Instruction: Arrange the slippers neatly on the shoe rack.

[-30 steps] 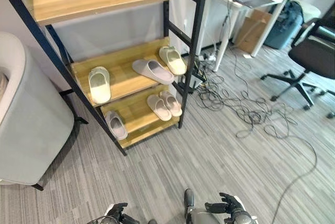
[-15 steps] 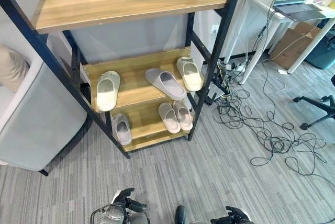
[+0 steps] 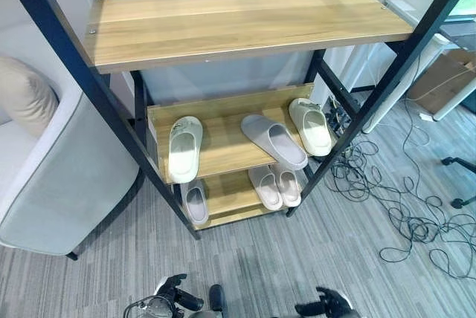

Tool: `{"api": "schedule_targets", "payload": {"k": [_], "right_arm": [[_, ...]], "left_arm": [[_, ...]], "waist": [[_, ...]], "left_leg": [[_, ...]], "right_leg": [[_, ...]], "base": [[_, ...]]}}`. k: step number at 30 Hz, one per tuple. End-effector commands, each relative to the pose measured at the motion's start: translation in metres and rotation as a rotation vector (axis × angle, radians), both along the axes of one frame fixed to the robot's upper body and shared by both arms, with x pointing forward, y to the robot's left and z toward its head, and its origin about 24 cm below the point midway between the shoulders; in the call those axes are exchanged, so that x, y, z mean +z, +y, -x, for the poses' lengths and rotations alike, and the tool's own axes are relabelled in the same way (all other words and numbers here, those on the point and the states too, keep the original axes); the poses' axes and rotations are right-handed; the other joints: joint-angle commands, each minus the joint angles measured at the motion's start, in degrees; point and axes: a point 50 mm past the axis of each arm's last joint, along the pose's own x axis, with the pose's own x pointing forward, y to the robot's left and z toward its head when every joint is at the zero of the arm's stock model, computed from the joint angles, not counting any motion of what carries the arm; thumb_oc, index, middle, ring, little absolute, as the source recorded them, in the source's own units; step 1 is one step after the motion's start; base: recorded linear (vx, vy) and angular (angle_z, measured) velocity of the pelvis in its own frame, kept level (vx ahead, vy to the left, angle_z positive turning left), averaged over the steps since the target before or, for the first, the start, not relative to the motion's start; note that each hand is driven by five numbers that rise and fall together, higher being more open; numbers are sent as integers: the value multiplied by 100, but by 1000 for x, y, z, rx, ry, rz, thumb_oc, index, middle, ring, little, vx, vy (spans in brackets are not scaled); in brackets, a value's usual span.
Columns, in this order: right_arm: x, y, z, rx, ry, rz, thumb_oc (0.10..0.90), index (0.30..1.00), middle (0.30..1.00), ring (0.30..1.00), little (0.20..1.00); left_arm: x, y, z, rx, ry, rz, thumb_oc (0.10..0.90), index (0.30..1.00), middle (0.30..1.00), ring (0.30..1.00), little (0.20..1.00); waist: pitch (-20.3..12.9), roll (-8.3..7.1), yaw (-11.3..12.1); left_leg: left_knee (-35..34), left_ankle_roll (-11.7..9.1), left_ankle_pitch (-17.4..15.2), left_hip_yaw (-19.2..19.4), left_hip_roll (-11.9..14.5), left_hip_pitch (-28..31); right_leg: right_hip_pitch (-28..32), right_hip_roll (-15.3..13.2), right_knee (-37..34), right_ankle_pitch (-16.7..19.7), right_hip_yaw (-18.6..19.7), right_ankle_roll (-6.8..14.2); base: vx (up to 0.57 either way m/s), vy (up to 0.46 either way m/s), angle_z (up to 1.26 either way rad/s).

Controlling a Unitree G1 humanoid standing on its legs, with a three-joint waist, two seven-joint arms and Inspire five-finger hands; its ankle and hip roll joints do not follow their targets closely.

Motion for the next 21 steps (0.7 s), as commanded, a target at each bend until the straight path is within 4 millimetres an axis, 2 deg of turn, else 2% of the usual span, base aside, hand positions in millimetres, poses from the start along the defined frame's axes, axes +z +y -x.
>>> {"api": "schedule_targets", "payload": {"k": [1, 2, 3, 12, 15, 21], "right_arm": [[5, -14, -6, 21, -28, 56, 800, 900, 900, 900, 900], [6, -14, -7, 24, -31, 56, 800, 900, 900, 900, 900], [5, -14, -5, 26, -25, 54, 800, 900, 900, 900, 900], [15, -8, -25, 98, -122, 50, 800, 900, 900, 900, 900], [20, -4, -34, 130, -165, 41, 800, 900, 900, 900, 900], [58, 19, -75, 272, -430, -38, 800, 900, 900, 900, 900]], "left_arm": [[0, 0, 1, -21, -10, -12, 800, 900, 900, 900, 900], [0, 1, 2, -21, -6, -15, 800, 900, 900, 900, 900], [0, 6, 5, -18, 7, -30, 800, 900, 900, 900, 900], [-3, -3, 8, -43, 21, -8, 800, 900, 900, 900, 900], [-4, -7, 8, -68, 22, -6, 800, 900, 900, 900, 900], [-3, -13, 5, -88, 1, 3, 800, 900, 900, 900, 900]], "waist": [[-46, 6, 64], [-36, -21, 32], [-51, -79, 18], [-312, -72, 83], [-341, -65, 83], [-339, -46, 97]], "left_leg": [[550, -182, -790, -475, -85, -210], [538, -201, -832, -489, -114, -145], [490, -232, -822, -484, -167, -113], [-20, -435, -555, -552, -61, -9], [-31, -462, -571, -583, -41, 5], [-31, -504, -597, -593, 2, 79]], "right_leg": [[-80, 294, -1247, 744, 197, -175], [-144, 276, -1711, 828, 221, -195], [39, 262, -2125, 902, 334, -134], [547, 338, -2843, 949, 224, -265], [643, 354, -2998, 978, 180, -272], [774, 398, -3185, 969, 176, -283]], "base": [[105, -48, 39], [145, -79, 39], [96, -51, 43], [54, -65, 12], [35, -32, 14], [10, -6, 1]]}}
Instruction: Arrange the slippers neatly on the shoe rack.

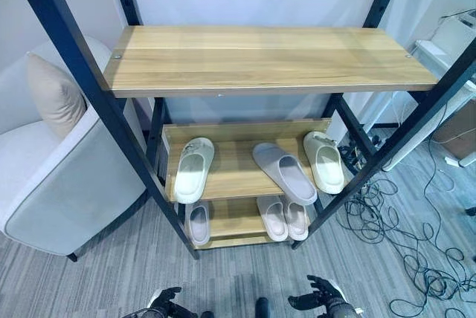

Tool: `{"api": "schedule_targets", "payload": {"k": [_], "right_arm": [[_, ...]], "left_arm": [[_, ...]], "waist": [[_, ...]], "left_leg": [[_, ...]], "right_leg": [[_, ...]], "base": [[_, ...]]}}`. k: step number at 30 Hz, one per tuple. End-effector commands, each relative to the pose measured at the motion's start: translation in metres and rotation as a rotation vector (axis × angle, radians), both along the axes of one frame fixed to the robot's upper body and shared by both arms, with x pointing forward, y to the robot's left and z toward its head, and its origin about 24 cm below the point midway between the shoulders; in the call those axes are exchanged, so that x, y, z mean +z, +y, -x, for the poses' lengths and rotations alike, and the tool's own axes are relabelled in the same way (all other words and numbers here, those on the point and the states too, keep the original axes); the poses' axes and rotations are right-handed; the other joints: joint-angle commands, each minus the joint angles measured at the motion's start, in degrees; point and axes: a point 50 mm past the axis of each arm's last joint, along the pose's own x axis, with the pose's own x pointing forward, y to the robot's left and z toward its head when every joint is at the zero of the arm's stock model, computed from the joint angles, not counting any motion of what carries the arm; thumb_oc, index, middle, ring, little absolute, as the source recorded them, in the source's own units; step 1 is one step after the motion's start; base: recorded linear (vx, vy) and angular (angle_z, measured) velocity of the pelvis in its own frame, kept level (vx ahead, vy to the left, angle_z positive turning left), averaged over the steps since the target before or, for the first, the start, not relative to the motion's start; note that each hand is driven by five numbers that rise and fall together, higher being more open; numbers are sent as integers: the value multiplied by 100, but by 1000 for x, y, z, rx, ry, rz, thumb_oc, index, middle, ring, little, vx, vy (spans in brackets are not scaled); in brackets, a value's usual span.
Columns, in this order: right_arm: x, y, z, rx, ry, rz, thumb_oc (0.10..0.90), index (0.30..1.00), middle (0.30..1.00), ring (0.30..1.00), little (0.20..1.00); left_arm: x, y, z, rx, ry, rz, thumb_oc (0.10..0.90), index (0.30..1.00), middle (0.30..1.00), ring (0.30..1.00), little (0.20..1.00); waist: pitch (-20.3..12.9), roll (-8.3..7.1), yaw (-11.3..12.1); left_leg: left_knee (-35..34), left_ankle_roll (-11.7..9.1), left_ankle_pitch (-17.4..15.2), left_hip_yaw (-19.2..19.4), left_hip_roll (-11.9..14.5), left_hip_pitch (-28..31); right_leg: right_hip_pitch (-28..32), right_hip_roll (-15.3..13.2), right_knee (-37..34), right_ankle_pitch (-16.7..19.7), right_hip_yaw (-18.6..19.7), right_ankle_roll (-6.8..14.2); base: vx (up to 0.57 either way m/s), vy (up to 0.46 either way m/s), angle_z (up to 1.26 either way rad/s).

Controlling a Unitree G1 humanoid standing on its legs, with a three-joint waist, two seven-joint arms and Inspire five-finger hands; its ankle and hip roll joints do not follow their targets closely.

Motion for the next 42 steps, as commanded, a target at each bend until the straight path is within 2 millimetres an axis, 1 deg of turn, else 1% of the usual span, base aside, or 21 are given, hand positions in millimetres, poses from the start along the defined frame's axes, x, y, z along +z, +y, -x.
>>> {"api": "schedule_targets", "payload": {"k": [1, 4, 9, 10, 12, 13, 14, 16, 17, 18, 19, 21, 22, 24, 28, 31, 35, 38, 39, 40, 42], "right_arm": [[46, 11, -53, 136, -295, -50, 800, 900, 900, 900, 900], [76, 24, -67, 215, -449, -118, 800, 900, 900, 900, 900], [115, 38, -76, 315, -617, -194, 800, 900, 900, 900, 900], [115, 38, -76, 315, -617, -194, 800, 900, 900, 900, 900], [130, 42, -81, 338, -683, -203, 800, 900, 900, 900, 900], [144, 45, -85, 342, -749, -226, 800, 900, 900, 900, 900], [144, 45, -85, 342, -749, -225, 800, 900, 900, 900, 900], [165, 49, -91, 345, -847, -255, 800, 900, 900, 900, 900], [165, 49, -91, 345, -847, -254, 800, 900, 900, 900, 900], [178, 50, -94, 349, -904, -268, 800, 900, 900, 900, 900], [179, 50, -94, 349, -904, -267, 800, 900, 900, 900, 900], [194, 50, -97, 339, -975, -286, 800, 900, 900, 900, 900], [194, 50, -97, 339, -975, -286, 800, 900, 900, 900, 900], [205, 47, -98, 308, -1027, -298, 800, 900, 900, 900, 900], [212, 44, -99, 277, -1068, -304, 800, 900, 900, 900, 900], [221, 40, -101, 256, -1121, -265, 800, 900, 900, 900, 900], [238, 33, -107, 247, -1216, -148, 800, 900, 900, 900, 900], [252, 28, -114, 262, -1283, -34, 800, 900, 900, 900, 900], [262, 22, -117, 266, -1326, 47, 800, 900, 900, 900, 900], [262, 22, -117, 266, -1327, 48, 800, 900, 900, 900, 900], [275, 13, -121, 259, -1380, 166, 800, 900, 900, 900, 900]], "left_arm": [[1, -13, -13, -55, -28, 6, 800, 900, 900, 900, 900], [1, -16, -12, -64, -29, 5, 800, 900, 900, 900, 900], [-1, -26, -11, -88, -25, 22, 800, 900, 900, 900, 900], [-1, -26, -10, -89, -25, 22, 800, 900, 900, 900, 900], [-3, -30, -8, -104, -16, 27, 800, 900, 900, 900, 900], [-3, -32, -7, -109, -12, 27, 800, 900, 900, 900, 900], [-3, -32, -7, -109, -11, 27, 800, 900, 900, 900, 900], [-4, -34, -5, -113, -7, 32, 800, 900, 900, 900, 900], [-4, -35, -5, -113, -7, 32, 800, 900, 900, 900, 900], [-4, -35, -4, -109, -6, 33, 800, 900, 900, 900, 900], [-4, -35, -4, -109, -6, 33, 800, 900, 900, 900, 900], [-5, -36, -1, -105, 2, 34, 800, 900, 900, 900, 900], [-5, -36, -1, -105, 2, 34, 800, 900, 900, 900, 900], [-6, -36, 1, -99, 7, 36, 800, 900, 900, 900, 900], [-7, -36, 5, -97, 17, 36, 800, 900, 900, 900, 900], [-8, -36, 9, -91, 23, 36, 800, 900, 900, 900, 900], [-9, -36, 13, -92, 30, 32, 800, 900, 900, 900, 900], [-9, -35, 15, -92, 30, 31, 800, 900, 900, 900, 900], [-9, -36, 15, -94, 31, 32, 800, 900, 900, 900, 900], [-9, -36, 15, -94, 31, 33, 800, 900, 900, 900, 900], [-9, -35, 17, -98, 31, 31, 800, 900, 900, 900, 900]], "waist": [[-38, 73, -11], [-35, 84, -37], [-73, 110, -72], [-73, 112, -71], [-92, 124, -74], [-106, 130, -78], [-105, 131, -76], [-136, 140, -73], [-135, 140, -72], [-150, 139, -71], [-150, 140, -70], [-169, 141, -63], [-168, 141, -62], [-182, 138, -47], [-193, 142, -38], [-196, 149, -20], [-208, 154, 33], [-221, 151, 68], [-230, 146, 94], [-227, 148, 93], [-228, 142, 140]], "left_leg": [[40, -38, -334, -45, -151, -182], [40, -58, -348, -9, -122, -157], [40, -70, -404, 26, -102, -90], [40, -70, -405, 27, -101, -89], [40, -72, -419, 28, -93, -68], [40, -73, -428, 22, -89, -54], [40, -73, -429, 23, -88, -52], [40, -69, -447, 19, -82, -27], [40, -69, -447, 18, -82, -26], [40, -67, -456, 18, -85, -16], [40, -67, -456, 17, -85, -15], [40, -65, -465, 16, -85, -1], [40, -65, -465, 16, -85, -1], [40, -58, -472, 7, -90, 10], [40, -53, -473, -9, -91, 12], [40, -48, -475, -29, -100, 9], [40, -40, -480, -48, -108, -1], [40, -34, -483, -71, -115, -3], [40, -33, -484, -86, -115, -6], [40, -33, -484, -87, -115, -5], [40, -31, -484, -118, -115, -2]], "right_leg": [[278, -30, 74, -849, 167, 422], [297, -31, 74, -861, 181, 429], [364, -27, 74, -914, 200, 438], [365, -27, 74, -915, 200, 438], [386, -30, 74, -929, 195, 435], [398, -32, 74, -937, 202, 433], [400, -32, 74, -938, 202, 433], [423, -37, 74, -950, 194, 428], [424, -37, 74, -951, 193, 428], [431, -42, 74, -954, 190, 430], [432, -42, 74, -955, 190, 431], [456, -51, 74, -958, 183, 430], [457, -51, 74, -958, 183, 430], [464, -54, 74, -955, 167, 432], [465, -63, 74, -956, 146, 433], [461, -70, 74, -952, 129, 436], [465, -77, 74, -953, 96, 440], [469, -85, 74, -955, 75, 445], [476, -90, 74, -963, 58, 446], [478, -90, 74, -963, 57, 446], [489, -96, 74, -968, 22, 447]], "base": [[0, 0, 0], [0, 0, 0], [7, 3, 0], [0, 0, 0], [15, 9, 0], [0, 0, 0], [0, 0, 0], [0, 0, 0], [0, 0, 0], [0, 0, 0], [0, 0, 0], [0, 0, 0], [0, 0, 0], [0, 0, 0], [0, 0, 0], [0, 0, 0], [0, 0, 0], [0, 0, 0], [0, 0, 0], [3, 22, 4], [5, 16, 7]]}}
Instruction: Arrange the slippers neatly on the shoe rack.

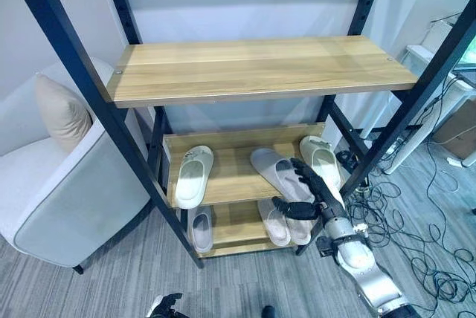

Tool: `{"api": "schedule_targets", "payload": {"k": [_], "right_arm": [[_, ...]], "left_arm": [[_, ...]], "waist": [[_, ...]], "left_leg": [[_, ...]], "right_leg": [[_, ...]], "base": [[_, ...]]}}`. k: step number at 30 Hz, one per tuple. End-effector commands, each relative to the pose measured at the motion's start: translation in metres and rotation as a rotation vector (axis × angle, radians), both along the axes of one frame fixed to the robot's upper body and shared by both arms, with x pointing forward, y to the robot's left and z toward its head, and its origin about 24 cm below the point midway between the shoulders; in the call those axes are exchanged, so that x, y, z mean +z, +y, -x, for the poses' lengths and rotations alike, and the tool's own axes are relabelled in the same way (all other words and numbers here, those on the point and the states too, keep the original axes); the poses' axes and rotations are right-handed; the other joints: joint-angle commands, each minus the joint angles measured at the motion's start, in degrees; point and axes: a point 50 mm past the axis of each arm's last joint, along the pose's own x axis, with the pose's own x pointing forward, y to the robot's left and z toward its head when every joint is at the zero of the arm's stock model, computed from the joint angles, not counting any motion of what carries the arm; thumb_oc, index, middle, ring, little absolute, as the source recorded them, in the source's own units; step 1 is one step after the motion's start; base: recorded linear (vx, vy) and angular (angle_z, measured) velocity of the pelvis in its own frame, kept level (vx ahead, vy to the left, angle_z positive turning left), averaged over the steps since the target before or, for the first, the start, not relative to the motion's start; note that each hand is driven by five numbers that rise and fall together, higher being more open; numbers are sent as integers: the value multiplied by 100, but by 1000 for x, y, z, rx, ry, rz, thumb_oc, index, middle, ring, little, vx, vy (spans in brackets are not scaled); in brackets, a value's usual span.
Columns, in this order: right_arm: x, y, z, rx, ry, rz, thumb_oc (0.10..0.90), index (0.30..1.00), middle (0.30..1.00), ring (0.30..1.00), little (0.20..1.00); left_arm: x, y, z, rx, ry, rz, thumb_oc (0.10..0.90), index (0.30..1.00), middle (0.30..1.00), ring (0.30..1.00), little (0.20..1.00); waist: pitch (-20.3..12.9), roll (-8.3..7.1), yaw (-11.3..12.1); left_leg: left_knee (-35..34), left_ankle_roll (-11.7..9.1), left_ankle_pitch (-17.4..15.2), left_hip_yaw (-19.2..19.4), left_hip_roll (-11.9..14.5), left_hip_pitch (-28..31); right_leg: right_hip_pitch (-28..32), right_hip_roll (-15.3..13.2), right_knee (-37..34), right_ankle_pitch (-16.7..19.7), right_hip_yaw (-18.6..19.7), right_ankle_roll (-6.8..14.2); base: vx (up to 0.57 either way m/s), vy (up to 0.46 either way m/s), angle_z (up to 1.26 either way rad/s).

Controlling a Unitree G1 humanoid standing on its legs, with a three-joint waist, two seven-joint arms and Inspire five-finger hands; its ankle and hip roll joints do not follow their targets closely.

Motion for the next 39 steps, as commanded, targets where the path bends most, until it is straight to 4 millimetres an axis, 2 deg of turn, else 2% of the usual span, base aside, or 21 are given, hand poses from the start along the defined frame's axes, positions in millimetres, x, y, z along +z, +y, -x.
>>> {"api": "schedule_targets", "payload": {"k": [1, 10, 13, 15, 20, 28, 39], "right_arm": [[99, -3, -23, -13, -498, 68, 800, 900, 900, 900, 900], [121, -37, -36, -119, -553, 351, 800, 900, 900, 900, 900], [128, -49, -41, -139, -547, 518, 800, 900, 900, 900, 900], [131, -57, -48, -144, -526, 618, 800, 900, 900, 900, 900], [129, -64, -57, -139, -481, 734, 800, 900, 900, 900, 900], [122, -70, -73, -140, -393, 808, 800, 900, 900, 900, 900], [108, -70, -89, -160, -301, 807, 800, 900, 900, 900, 900]], "left_arm": [[-4, -24, -4, -77, 7, 35, 800, 900, 900, 900, 900], [-4, -18, 3, -89, 25, 29, 800, 900, 900, 900, 900], [-5, -16, 6, -91, 32, 29, 800, 900, 900, 900, 900], [-5, -14, 8, -98, 37, 24, 800, 900, 900, 900, 900], [-5, -14, 8, -102, 39, 28, 800, 900, 900, 900, 900], [-5, -13, 10, -88, 38, 30, 800, 900, 900, 900, 900], [-5, -15, 8, -91, 28, 33, 800, 900, 900, 900, 900]], "waist": [[17, -94, 250], [38, -123, 341], [56, -150, 391], [84, -170, 431], [137, -189, 477], [247, -243, 574], [325, -260, 699]], "left_leg": [[47, -5, -498, -84, -112, 8], [47, -20, -480, -167, -117, -22], [47, -32, -467, -195, -109, -48], [47, -47, -450, -220, -104, -82], [47, -63, -424, -262, -100, -136], [47, -100, -360, -354, -80, -256], [47, -128, -330, -456, -76, -304]], "right_leg": [[476, -86, 76, -950, 35, 410], [468, -99, 76, -950, -76, 423], [451, -105, 76, -940, -110, 428], [427, -109, 76, -932, -152, 435], [381, -105, 76, -925, -194, 442], [315, -89, 76, -952, -255, 418], [315, -88, 76, -990, -357, 396]], "base": [[6, 8, 7], [2, 6, 7], [0, 0, 0], [-2, 1, 2], [-8, 2, 11], [3, -2, 5], [12, -2, 3]]}}
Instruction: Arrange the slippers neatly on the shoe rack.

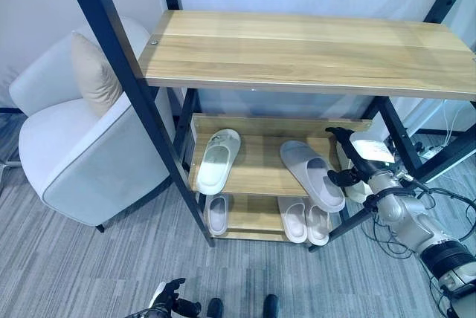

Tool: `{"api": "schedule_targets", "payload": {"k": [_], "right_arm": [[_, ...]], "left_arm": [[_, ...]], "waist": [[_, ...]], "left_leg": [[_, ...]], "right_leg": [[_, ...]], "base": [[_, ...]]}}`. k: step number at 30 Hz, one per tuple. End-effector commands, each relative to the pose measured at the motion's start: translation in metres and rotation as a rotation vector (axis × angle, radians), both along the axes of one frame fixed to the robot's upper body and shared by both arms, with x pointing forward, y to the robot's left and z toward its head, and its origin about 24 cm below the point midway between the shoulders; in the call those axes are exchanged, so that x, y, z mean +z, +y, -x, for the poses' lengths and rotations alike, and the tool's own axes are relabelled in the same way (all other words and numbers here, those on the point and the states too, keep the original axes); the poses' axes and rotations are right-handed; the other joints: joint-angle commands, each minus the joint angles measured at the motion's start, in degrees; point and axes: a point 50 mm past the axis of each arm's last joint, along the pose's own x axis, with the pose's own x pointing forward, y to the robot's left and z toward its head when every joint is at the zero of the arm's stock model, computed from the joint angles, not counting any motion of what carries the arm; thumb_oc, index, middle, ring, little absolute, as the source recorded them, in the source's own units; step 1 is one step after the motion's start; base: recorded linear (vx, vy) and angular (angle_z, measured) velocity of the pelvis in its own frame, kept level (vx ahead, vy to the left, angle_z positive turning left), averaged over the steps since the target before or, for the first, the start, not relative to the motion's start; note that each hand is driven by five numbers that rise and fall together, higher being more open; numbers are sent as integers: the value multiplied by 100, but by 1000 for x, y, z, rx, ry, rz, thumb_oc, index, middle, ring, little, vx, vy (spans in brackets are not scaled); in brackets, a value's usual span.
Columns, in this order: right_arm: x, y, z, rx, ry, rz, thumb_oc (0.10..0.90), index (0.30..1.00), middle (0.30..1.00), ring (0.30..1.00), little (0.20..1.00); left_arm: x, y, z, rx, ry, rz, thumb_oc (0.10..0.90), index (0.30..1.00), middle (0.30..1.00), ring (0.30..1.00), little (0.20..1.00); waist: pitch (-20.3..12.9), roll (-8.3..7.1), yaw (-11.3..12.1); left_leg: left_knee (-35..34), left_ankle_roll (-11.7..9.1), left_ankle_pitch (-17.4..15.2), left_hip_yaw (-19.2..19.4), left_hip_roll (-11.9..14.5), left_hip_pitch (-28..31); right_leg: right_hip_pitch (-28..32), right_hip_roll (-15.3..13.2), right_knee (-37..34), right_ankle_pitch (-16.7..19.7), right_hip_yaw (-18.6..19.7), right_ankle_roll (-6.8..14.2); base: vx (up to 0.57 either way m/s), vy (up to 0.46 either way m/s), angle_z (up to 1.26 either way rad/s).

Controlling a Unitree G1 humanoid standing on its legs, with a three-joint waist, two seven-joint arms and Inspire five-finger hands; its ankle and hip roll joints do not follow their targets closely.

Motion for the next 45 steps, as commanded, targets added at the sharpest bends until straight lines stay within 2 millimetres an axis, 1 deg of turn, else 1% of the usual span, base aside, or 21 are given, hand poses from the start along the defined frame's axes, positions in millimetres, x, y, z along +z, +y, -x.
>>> {"api": "schedule_targets", "payload": {"k": [1, 6, 7, 8, 9, 10, 11, 12, 13, 19, 22, 26, 27, 28, 29, 31, 35, 37, 39, 40, 45], "right_arm": [[63, 6, -27, 9, -225, -5, 800, 900, 900, 900, 900], [55, 5, -35, -35, -190, -43, 800, 900, 900, 900, 900], [54, 6, -38, -49, -184, -61, 731, 796, 796, 796, 796], [51, 7, -39, -55, -174, -69, 715, 773, 773, 773, 773], [49, 7, -41, -61, -168, -75, 684, 726, 726, 726, 726], [47, 8, -41, -64, -157, -76, 582, 573, 573, 573, 573], [47, 8, -42, -66, -152, -80, 504, 455, 455, 455, 455], [46, 9, -43, -65, -149, -86, 464, 396, 396, 396, 396], [44, 9, -43, -69, -140, -86, 400, 300, 300, 300, 300], [42, 12, -41, -55, -137, -109, 400, 300, 300, 300, 300], [45, 11, -35, -37, -162, -112, 400, 300, 300, 300, 300], [55, 12, -22, 7, -233, -133, 400, 300, 300, 300, 300], [61, 12, -12, 31, -273, -150, 400, 300, 300, 300, 300], [61, 12, -11, 30, -273, -150, 400, 300, 300, 300, 300], [65, 15, -1, 65, -309, -176, 400, 300, 300, 300, 300], [64, 16, 11, 87, -323, -220, 400, 300, 300, 300, 300], [67, 30, 34, 181, -365, -350, 400, 300, 300, 300, 300], [69, 44, 51, 265, -374, -429, 400, 300, 300, 300, 300], [69, 47, 56, 289, -368, -457, 400, 300, 300, 300, 300], [65, 54, 66, 338, -337, -524, 400, 300, 300, 300, 300], [52, 66, 79, 416, -218, -640, 400, 300, 300, 300, 300]], "left_arm": [[-12, -18, 26, -89, 117, 14, 800, 900, 900, 900, 900], [-11, -20, 24, -94, 106, 20, 800, 900, 900, 900, 900], [-11, -20, 24, -94, 106, 21, 800, 900, 900, 900, 900], [-11, -20, 24, -93, 105, 21, 800, 900, 900, 900, 900], [-11, -21, 24, -96, 105, 21, 800, 900, 900, 900, 900], [-11, -21, 23, -96, 104, 22, 800, 900, 900, 900, 900], [-11, -21, 23, -95, 104, 22, 800, 900, 900, 900, 900], [-11, -21, 23, -94, 103, 23, 800, 900, 900, 900, 900], [-11, -22, 23, -93, 104, 24, 800, 900, 900, 900, 900], [-12, -21, 24, -81, 111, 24, 800, 900, 900, 900, 900], [-12, -19, 26, -71, 120, 25, 800, 900, 900, 900, 900], [-12, -17, 26, -54, 126, 22, 800, 900, 900, 900, 900], [-12, -16, 26, -47, 129, 22, 800, 900, 900, 900, 900], [-12, -16, 26, -48, 130, 22, 800, 900, 900, 900, 900], [-12, -16, 25, -43, 129, 21, 800, 900, 900, 900, 900], [-12, -15, 26, -42, 134, 21, 800, 900, 900, 900, 900], [-13, -17, 27, -45, 140, 29, 800, 900, 900, 900, 900], [-13, -19, 26, -46, 136, 36, 800, 900, 900, 900, 900], [-13, -20, 25, -49, 132, 40, 800, 900, 900, 900, 900], [-13, -21, 25, -56, 132, 47, 800, 900, 900, 900, 900], [-12, -27, 22, -82, 124, 69, 800, 900, 900, 900, 900]], "waist": [[-78, -199, 167], [-58, -180, 221], [-55, -174, 240], [-52, -165, 254], [-51, -164, 266], [-51, -161, 275], [-53, -160, 274], [-57, -158, 277], [-69, -149, 277], [-105, -148, 269], [-129, -146, 235], [-154, -123, 149], [-167, -106, 106], [-168, -107, 112], [-174, -81, 33], [-189, -57, -17], [-196, 11, -170], [-191, 54, -255], [-186, 68, -282], [-178, 89, -336], [-146, 104, -422]], "left_leg": [[15, -92, -381, -27, -81, -107], [15, -99, -357, -87, -95, -157], [15, -99, -351, -107, -99, -168], [15, -100, -343, -119, -97, -176], [15, -99, -341, -135, -101, -180], [15, -100, -337, -149, -105, -181], [15, -104, -335, -159, -107, -182], [15, -104, -332, -165, -109, -185], [15, -106, -332, -168, -110, -180], [15, -110, -342, -197, -107, -149], [15, -109, -354, -201, -104, -118], [15, -107, -378, -180, -103, -78], [15, -102, -391, -163, -97, -53], [15, -102, -392, -161, -97, -52], [15, -100, -400, -130, -93, -42], [15, -96, -414, -96, -91, -22], [15, -80, -435, -10, -91, 8], [15, -77, -446, 85, -80, 19], [15, -75, -449, 122, -76, 20], [15, -72, -453, 168, -72, 30], [15, -67, -469, 255, -63, 31]], "right_leg": [[343, -70, 76, -906, 107, 318], [322, -73, 76, -916, 72, 308], [320, -72, 76, -922, 67, 300], [318, -72, 76, -926, 57, 299], [320, -73, 76, -928, 55, 294], [324, -71, 76, -933, 41, 290], [330, -69, 76, -939, 25, 288], [335, -69, 76, -943, 11, 286], [339, -69, 76, -946, 3, 284], [390, -63, 76, -978, -36, 273], [418, -59, 76, -991, -48, 270], [440, -56, 76, -997, -37, 268], [447, -54, 76, -994, -24, 271], [447, -54, 76, -994, -22, 271], [447, -57, 76, -989, -4, 276], [453, -64, 76, -983, 20, 280], [438, -71, 76, -962, 104, 292], [413, -74, 76, -943, 174, 307], [398, -76, 76, -934, 198, 307], [386, -75, 76, -922, 246, 312], [345, -74, 76, -894, 342, 316]], "base": [[0, 0, 0], [13, -2, 11], [17, -2, 16], [20, -4, 13], [12, -3, 3], [0, 0, 0], [0, 0, 0], [0, 0, 0], [22, 1, 3], [13, -4, 6], [10, -11, 6], [0, -7, 3], [0, 0, 0], [0, 0, 0], [-1, -12, -4], [0, 0, 0], [-13, -2, -8], [-25, 0, -19], [-20, 6, -15], [-27, 9, -26], [-14, 2, -23]]}}
